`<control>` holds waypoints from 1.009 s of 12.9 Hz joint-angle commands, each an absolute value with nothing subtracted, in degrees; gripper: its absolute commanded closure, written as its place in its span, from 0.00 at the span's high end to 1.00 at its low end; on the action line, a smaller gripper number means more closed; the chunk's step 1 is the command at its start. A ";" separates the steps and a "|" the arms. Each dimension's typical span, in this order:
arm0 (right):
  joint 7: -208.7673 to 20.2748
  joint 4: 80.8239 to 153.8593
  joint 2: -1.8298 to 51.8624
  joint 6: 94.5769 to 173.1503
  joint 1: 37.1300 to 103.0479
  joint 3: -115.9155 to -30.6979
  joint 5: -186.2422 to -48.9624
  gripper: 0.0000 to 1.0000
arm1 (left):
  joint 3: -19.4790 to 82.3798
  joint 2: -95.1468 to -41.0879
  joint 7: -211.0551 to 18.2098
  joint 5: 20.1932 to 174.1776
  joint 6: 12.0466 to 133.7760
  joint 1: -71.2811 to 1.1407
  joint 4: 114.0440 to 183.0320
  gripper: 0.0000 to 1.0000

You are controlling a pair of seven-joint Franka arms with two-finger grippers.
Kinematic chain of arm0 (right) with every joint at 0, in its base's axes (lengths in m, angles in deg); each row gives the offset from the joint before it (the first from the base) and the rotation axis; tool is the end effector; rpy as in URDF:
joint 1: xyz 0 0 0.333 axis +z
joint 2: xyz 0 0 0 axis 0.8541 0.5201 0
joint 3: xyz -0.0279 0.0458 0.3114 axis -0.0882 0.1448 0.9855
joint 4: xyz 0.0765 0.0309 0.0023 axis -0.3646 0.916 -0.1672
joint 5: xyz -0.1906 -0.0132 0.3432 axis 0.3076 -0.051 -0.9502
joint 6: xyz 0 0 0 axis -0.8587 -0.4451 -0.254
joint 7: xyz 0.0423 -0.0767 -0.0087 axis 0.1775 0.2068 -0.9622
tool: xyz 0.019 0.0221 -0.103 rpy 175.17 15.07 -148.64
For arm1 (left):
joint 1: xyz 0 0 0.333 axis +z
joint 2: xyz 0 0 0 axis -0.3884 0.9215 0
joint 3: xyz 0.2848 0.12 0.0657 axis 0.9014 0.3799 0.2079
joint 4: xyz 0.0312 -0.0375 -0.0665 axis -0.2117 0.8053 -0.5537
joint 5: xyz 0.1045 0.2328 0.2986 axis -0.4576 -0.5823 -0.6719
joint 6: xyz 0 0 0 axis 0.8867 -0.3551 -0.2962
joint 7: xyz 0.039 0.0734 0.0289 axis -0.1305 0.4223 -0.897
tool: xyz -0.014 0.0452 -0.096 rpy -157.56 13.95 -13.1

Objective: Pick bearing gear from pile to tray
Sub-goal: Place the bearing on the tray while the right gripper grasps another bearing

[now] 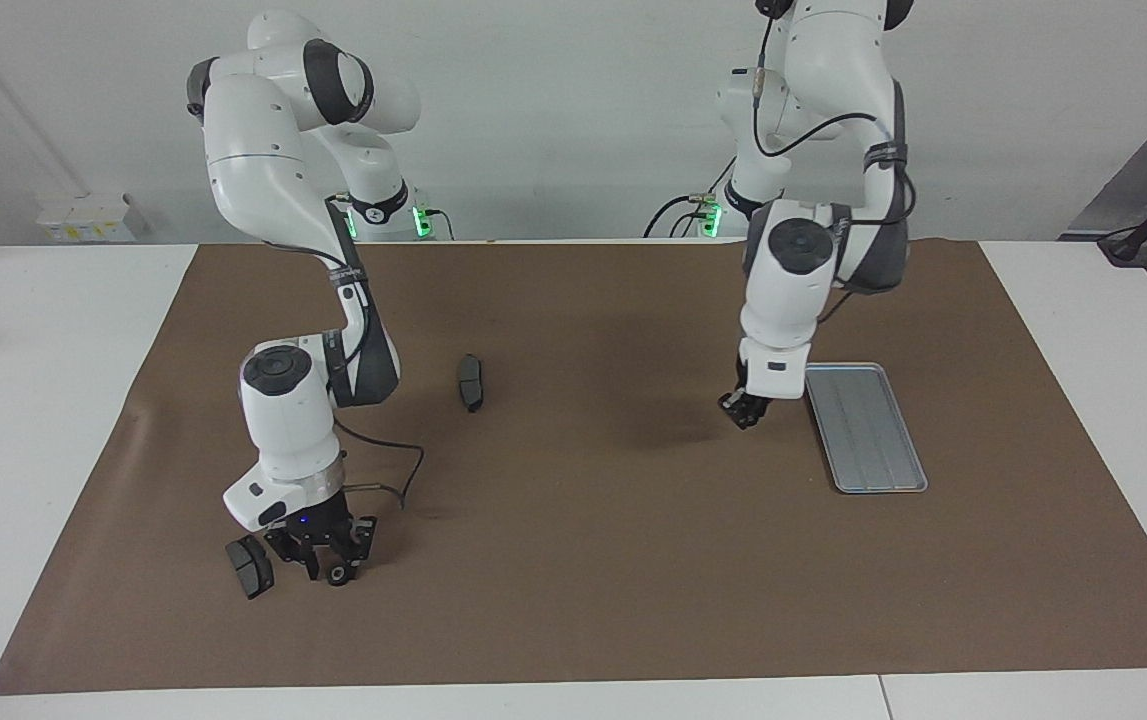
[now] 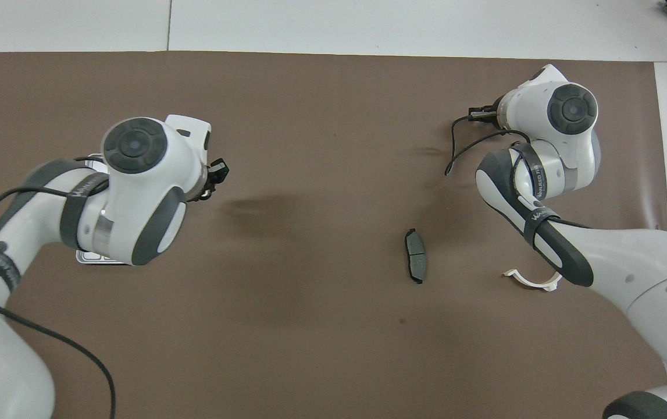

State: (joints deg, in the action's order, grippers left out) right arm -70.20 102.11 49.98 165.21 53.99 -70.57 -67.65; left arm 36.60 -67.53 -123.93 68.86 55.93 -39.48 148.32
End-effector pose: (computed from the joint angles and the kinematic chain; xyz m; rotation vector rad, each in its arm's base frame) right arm 0.7366 0.0501 0.2821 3.0321 0.0137 0.5855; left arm 0.5860 -0.1499 0.4078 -3.0244 -0.7215 -0.0843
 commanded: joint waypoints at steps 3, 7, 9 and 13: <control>-71.13 103.94 49.49 168.05 52.78 -69.87 -66.27 0.29 | 36.15 -72.55 -99.03 73.71 51.94 -24.20 151.91 0.00; -70.87 103.77 49.40 168.05 53.56 -69.79 -66.27 0.09 | 36.15 -77.29 -98.03 74.16 64.57 -23.56 167.18 0.00; -70.25 102.89 49.14 168.14 56.27 -69.43 -66.53 0.09 | 36.15 -77.22 -97.94 74.16 68.63 -23.73 170.55 0.00; -70.25 103.41 48.96 173.32 65.93 -69.61 -66.18 0.09 | 36.06 -76.33 -98.12 74.16 70.76 -24.96 171.88 0.01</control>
State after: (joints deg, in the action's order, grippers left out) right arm -70.20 102.32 49.91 171.65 62.51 -69.44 -67.60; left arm 35.64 -74.52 -98.22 73.41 69.04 -23.93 169.79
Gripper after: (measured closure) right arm 0.648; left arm 0.656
